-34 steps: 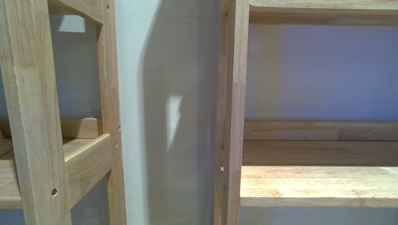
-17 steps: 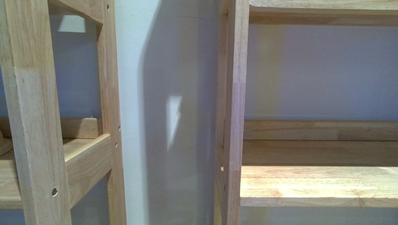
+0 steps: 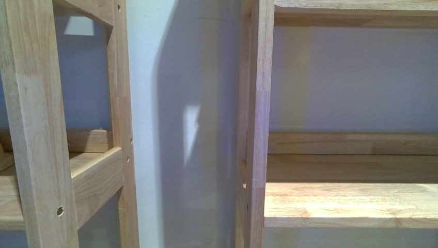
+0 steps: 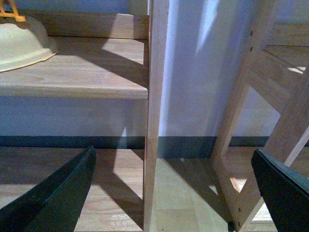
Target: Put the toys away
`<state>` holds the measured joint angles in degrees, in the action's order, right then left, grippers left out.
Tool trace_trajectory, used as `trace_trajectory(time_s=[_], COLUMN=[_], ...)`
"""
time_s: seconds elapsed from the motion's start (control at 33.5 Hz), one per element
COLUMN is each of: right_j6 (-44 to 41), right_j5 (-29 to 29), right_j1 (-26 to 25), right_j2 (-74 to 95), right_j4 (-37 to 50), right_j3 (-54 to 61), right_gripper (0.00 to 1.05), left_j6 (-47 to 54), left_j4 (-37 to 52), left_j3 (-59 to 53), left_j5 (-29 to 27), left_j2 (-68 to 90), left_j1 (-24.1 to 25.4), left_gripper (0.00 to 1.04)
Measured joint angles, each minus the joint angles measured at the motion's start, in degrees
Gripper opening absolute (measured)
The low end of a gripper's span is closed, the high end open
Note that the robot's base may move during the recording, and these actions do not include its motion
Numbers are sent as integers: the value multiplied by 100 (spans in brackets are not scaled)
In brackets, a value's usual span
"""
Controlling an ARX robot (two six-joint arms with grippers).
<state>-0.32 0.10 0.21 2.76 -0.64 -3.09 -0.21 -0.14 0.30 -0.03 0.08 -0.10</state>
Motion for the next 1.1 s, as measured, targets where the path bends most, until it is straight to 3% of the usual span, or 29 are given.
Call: trace_trajectory(time_s=[0.54, 0.72, 0.93, 1.1], right_j6=[-7, 0, 0, 0], right_j5=[0, 0, 0, 0], right_j1=[-7, -7, -7, -7], right_j2=[-258, -262, -262, -262], right_j4=[44, 44, 44, 44], right_j3=[260, 260, 260, 260], right_gripper=[4, 28, 69, 92], left_j6=[2, 2, 2, 0], left_j4=[0, 0, 0, 0], left_j3=[0, 0, 0, 0], left_j5=[2, 0, 0, 0], left_j2=[0, 0, 0, 0], left_j1=[0, 0, 0, 0], left_gripper=[99, 99, 99, 99])
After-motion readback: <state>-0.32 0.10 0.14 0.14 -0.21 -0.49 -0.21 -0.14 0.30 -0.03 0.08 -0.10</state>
